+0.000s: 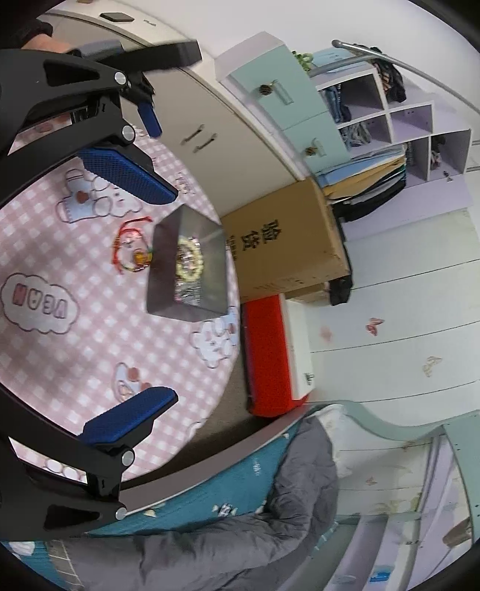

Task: Organize jewelry
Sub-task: 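Move both tools back toward the red string bracelet, then grasp the red string bracelet with the left tool while the right tool grasps the pink bear charm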

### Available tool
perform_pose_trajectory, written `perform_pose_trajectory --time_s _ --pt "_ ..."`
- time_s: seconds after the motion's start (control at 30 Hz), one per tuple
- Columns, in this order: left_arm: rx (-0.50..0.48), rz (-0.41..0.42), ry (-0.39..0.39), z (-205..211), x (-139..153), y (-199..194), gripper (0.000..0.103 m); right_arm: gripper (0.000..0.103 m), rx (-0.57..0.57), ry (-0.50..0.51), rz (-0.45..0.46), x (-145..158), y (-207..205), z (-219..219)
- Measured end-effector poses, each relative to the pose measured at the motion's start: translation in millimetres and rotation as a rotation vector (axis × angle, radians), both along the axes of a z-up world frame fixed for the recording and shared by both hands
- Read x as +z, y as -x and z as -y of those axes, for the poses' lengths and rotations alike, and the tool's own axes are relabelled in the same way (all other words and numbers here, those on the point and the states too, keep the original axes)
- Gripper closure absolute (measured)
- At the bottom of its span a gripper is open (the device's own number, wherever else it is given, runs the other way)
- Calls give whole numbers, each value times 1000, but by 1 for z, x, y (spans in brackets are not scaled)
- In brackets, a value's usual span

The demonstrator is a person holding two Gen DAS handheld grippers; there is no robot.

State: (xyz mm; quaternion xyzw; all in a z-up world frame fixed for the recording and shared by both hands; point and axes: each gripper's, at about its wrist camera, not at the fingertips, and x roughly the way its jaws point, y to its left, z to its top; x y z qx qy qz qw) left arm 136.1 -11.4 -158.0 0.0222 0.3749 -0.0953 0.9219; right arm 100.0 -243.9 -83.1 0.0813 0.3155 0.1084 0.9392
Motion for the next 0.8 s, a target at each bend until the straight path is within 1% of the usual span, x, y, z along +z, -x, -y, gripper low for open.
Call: perform_pose_trajectory --time_s 0.1,0.2,0.27,0.33,0.47,0.53,0.6,0.67,0.7,0.77,0.8 --pt "15 -45 -8 6 -19 -14 8 8 -6 -4 -26 -9 3 2" --pt "23 -107 -21 12 -40 -30 9 8 -14 -10 -50 -17 4 7" --pt "18 -141 -34 17 -51 -37 14 8 -18 -10 -60 -20 5 9" --pt "20 -174 -36 20 -61 -43 16 8 -23 -12 -70 -23 5 12" --pt "29 -203 -6 22 -68 -50 16 8 -25 -16 -93 -31 6 13" --pt "33 -204 -7 24 -69 -52 17 8 -23 -19 -103 -34 5 14" --pt "37 -204 -3 26 -69 -53 22 8 -20 -22 -112 -37 5 12" --pt "42 -191 -32 28 -69 -53 41 8 -16 -23 -117 -39 5 11" --pt "38 -188 -30 28 -67 -54 46 8 -13 -23 -123 -40 4 9" --pt "20 -184 -22 26 -65 -52 74 8 -5 -22 -129 -42 4 7" --pt "5 -189 -12 24 -64 -50 77 8 -2 -21 -131 -43 4 6"
